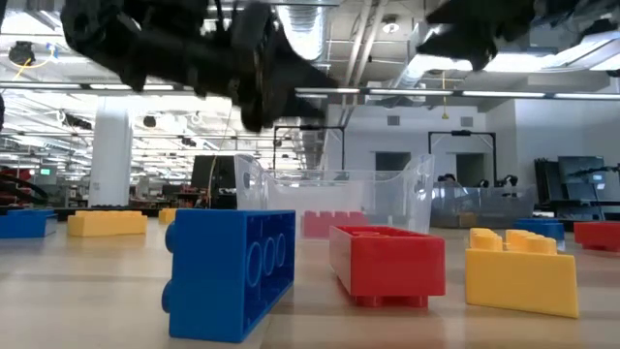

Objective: Sort & place blocks by color
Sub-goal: Put the bottom right yellow block into the black bin

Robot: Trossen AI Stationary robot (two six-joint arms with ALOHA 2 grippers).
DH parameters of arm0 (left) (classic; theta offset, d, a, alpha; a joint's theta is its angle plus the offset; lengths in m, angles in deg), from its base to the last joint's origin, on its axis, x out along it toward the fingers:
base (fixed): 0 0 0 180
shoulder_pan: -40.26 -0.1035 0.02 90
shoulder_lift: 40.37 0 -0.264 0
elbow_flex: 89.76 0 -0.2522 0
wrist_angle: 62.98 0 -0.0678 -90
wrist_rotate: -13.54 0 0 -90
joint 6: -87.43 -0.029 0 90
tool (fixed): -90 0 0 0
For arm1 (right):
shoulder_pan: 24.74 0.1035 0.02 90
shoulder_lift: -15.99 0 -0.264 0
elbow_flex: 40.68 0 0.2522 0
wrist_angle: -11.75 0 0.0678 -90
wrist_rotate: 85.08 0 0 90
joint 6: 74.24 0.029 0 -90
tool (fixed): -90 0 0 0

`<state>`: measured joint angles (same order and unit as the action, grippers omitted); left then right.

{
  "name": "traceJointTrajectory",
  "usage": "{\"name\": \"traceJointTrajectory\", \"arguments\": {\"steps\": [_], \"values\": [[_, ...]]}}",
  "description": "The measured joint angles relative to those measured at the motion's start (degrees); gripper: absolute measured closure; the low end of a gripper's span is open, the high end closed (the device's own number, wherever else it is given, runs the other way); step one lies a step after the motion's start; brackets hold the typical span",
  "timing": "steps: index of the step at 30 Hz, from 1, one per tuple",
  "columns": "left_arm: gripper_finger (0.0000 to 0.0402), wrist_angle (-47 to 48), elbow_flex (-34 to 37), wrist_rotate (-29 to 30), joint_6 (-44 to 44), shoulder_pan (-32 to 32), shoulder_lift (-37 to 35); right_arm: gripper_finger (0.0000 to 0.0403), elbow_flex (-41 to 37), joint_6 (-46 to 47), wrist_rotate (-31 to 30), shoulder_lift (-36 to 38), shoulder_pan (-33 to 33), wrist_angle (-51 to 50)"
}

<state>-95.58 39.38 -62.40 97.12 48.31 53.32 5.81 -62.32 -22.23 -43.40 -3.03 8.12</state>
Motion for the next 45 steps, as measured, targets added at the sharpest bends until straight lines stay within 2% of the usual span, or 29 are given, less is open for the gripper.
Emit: {"name": "traceJointTrajectory", "arguments": {"steps": [5, 10, 15, 21, 26, 34, 41, 45], "values": [[0.0080, 0.90, -0.09, 0.73, -8.15, -0.22, -12.14, 0.0120, 4.80, -0.04, -3.72, 1.46, 1.96, -13.16], [0.0093, 2.46, -0.09, -0.52, -10.18, 0.45, -17.85, 0.0120, 7.20, 2.21, -2.59, 1.05, 2.46, -19.19], [0.0105, 5.66, 0.00, 0.11, -9.18, 3.91, -16.64, 0.0120, 7.30, 1.75, 2.83, -1.24, 4.71, -17.52], [0.0118, 3.63, 0.02, 4.20, -11.57, 6.67, -15.89, 0.0120, 7.28, -3.51, 4.70, -7.35, 11.13, -10.73], [0.0128, 1.93, 0.02, 2.29, -12.24, 6.70, -15.91, 0.0120, 9.77, -5.31, 4.99, -15.46, 14.69, -8.57], [0.0139, 0.88, 2.04, 1.31, -10.66, 8.24, -15.68, 0.0120, 18.16, -6.42, 9.65, -26.86, 15.37, -11.58], [0.0144, -8.68, 7.89, 3.15, -9.44, 8.36, -15.67, 0.0120, 22.95, -10.31, 13.40, -35.06, 15.33, -13.11], [0.0145, -11.02, 9.17, 3.35, -8.96, 8.41, -15.67, 0.0120, 24.69, -11.11, 17.22, -38.90, 14.95, -13.12]]}}
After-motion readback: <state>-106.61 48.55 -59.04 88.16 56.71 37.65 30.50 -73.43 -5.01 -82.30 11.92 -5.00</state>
